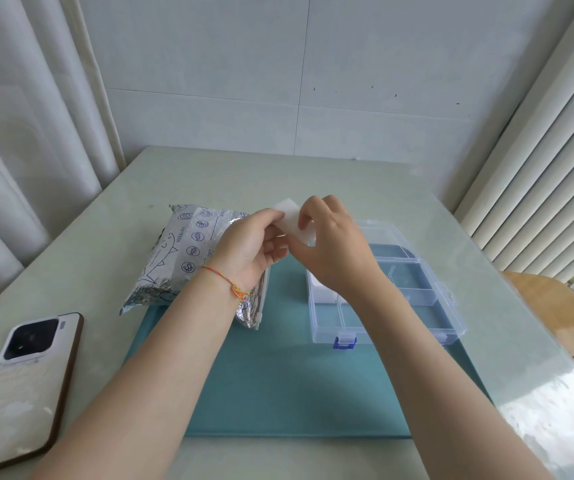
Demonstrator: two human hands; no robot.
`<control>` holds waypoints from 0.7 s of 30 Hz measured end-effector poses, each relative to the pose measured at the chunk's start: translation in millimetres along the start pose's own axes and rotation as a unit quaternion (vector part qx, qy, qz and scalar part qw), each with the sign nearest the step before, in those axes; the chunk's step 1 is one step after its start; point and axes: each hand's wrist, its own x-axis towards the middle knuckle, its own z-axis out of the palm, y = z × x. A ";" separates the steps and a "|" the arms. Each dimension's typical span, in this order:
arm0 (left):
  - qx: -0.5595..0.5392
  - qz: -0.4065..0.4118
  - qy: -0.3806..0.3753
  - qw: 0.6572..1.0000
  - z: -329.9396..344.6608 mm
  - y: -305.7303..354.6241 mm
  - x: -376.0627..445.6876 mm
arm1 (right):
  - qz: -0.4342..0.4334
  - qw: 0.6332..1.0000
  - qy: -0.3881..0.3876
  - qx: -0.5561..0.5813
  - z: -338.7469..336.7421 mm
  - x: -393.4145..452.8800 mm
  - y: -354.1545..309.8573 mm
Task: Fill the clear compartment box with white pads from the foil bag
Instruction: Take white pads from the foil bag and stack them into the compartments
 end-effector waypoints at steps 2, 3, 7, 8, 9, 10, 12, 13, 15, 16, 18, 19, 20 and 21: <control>-0.020 0.002 -0.024 1.000 -0.3 2.4 -1.5 | 0.017 1.000 -0.003 0.025 -3.1 1.7 1.3; -0.024 0.005 -0.037 0.999 -0.2 3.2 -2.8 | 0.026 0.999 -0.004 0.044 -4.3 2.8 2.2; -0.041 0.032 -0.088 0.995 -0.7 6.0 -6.7 | 0.092 0.987 -0.017 0.130 -14.0 7.3 4.3; -0.046 0.040 -0.102 0.993 -1.0 6.9 -7.5 | 0.110 0.981 -0.021 0.157 -17.7 7.8 3.2; -0.049 0.048 -0.113 0.991 -1.3 7.3 -7.5 | 0.127 0.973 -0.025 0.192 -21.4 8.1 1.6; -0.053 0.055 -0.117 0.990 -1.4 7.6 -7.8 | 0.141 0.962 -0.030 0.233 -24.7 7.9 0.6; -0.064 0.063 -0.111 0.990 -1.5 7.8 -7.4 | 0.155 0.939 -0.048 0.304 -29.1 7.6 -0.1; -0.070 0.065 -0.107 0.990 -1.6 7.4 -6.9 | 0.159 0.930 -0.060 0.325 -30.3 7.3 0.3; -0.073 0.067 -0.102 0.990 -1.8 7.3 -6.2 | 0.165 0.913 -0.086 0.362 -30.7 7.6 2.2; -0.070 0.067 -0.101 0.990 -1.8 7.1 -5.8 | 0.168 0.902 -0.098 0.385 -30.2 7.7 3.1; -0.061 0.069 -0.096 0.991 -1.5 6.2 -5.0 | 0.174 0.882 -0.117 0.422 -29.8 7.9 3.9; -0.058 0.070 -0.094 0.991 -1.4 5.6 -4.6 | 0.177 0.878 -0.120 0.428 -30.1 8.0 4.0; -0.056 0.071 -0.094 0.991 -1.1 5.1 -4.4 | 0.177 0.879 -0.121 0.426 -30.0 7.9 4.3; -0.054 0.073 -0.096 0.991 -1.0 4.3 -4.0 | 0.176 0.881 -0.121 0.422 -30.3 7.8 4.4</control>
